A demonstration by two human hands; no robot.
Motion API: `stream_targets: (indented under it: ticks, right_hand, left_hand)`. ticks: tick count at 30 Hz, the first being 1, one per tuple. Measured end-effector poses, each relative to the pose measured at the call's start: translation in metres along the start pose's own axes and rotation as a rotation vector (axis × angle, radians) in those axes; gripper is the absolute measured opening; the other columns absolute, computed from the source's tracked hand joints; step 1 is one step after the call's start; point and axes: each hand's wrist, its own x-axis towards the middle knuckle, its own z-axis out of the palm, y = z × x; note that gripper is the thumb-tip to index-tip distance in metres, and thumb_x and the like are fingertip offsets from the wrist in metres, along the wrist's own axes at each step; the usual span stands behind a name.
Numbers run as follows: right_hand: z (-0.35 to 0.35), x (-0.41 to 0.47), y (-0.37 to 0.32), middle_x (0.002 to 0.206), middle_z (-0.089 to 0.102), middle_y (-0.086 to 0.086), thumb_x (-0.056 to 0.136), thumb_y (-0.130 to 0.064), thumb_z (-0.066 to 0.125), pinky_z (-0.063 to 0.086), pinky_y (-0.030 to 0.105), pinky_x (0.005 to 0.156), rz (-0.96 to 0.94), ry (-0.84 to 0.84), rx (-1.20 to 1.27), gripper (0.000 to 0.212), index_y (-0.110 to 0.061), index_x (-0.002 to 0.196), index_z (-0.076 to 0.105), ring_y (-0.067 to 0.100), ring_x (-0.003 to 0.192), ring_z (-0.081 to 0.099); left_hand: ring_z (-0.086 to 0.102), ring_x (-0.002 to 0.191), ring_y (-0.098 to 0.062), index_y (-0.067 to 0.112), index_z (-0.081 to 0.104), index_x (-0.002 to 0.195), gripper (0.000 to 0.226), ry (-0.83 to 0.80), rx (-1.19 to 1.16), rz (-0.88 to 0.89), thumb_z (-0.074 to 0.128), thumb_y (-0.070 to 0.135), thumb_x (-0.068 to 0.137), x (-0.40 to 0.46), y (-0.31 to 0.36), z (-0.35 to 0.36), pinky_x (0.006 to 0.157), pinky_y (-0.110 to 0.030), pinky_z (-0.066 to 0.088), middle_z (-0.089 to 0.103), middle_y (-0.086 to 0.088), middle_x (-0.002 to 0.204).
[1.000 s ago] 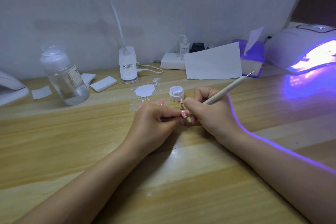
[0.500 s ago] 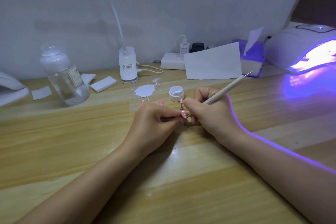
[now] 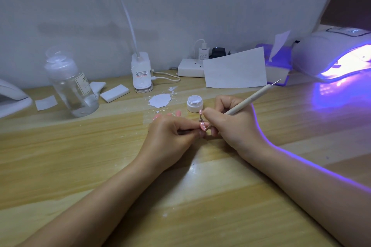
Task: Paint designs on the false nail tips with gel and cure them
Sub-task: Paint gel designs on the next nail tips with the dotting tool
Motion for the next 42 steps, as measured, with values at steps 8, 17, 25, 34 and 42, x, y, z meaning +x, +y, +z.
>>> stream_targets:
  ticks: [8,17,25,34,42]
  right_hand:
    - [-0.0003,0.0006,0.0006,0.030,0.044,-0.004,0.075,0.013,0.051,0.036,0.010,0.037,-0.010,-0.002,0.001,0.045,-0.013,0.041,0.036,0.006,0.030,0.047]
    - [-0.0007,0.0012,0.0019,0.031,0.045,-0.004,0.074,0.011,0.052,0.037,0.012,0.038,-0.018,-0.009,-0.007,0.046,-0.015,0.040,0.036,0.009,0.033,0.050]
    - [-0.0002,0.0019,0.0020,0.031,0.045,-0.003,0.075,0.011,0.052,0.039,0.013,0.039,-0.017,-0.008,-0.007,0.045,-0.015,0.041,0.036,0.011,0.033,0.050]
    - [-0.0006,0.0008,0.0010,0.031,0.045,-0.005,0.075,0.011,0.052,0.036,0.010,0.037,-0.014,-0.006,-0.024,0.043,-0.012,0.043,0.035,0.006,0.030,0.047]
    - [-0.0008,0.0011,0.0025,0.031,0.045,-0.004,0.075,0.011,0.052,0.039,0.012,0.038,-0.010,0.000,0.002,0.045,-0.014,0.041,0.035,0.008,0.031,0.048]
  left_hand:
    - [0.047,0.086,0.024,0.014,0.073,0.092,0.017,-0.005,0.030,0.007,0.065,0.003,0.081,0.0001,-0.0002,-0.0006,0.107,-0.009,0.014,0.055,0.035,0.079]
    - [0.047,0.084,0.025,0.014,0.073,0.092,0.018,0.008,0.017,0.021,0.066,0.002,0.080,-0.0004,0.0007,-0.0001,0.111,-0.020,0.018,0.054,0.033,0.079]
    - [0.049,0.087,0.021,0.014,0.073,0.092,0.017,0.013,0.022,0.021,0.066,0.003,0.080,0.0003,0.0003,-0.0004,0.109,-0.012,0.015,0.056,0.033,0.079]
    - [0.058,0.079,0.015,0.014,0.073,0.091,0.017,0.014,0.035,0.014,0.066,0.003,0.080,0.0005,0.0027,-0.0010,0.108,-0.011,0.015,0.057,0.032,0.076]
    - [0.036,0.093,0.014,0.013,0.073,0.091,0.017,0.034,0.023,0.024,0.067,0.002,0.080,0.0005,0.0003,-0.0009,0.106,-0.007,0.014,0.057,0.032,0.076]
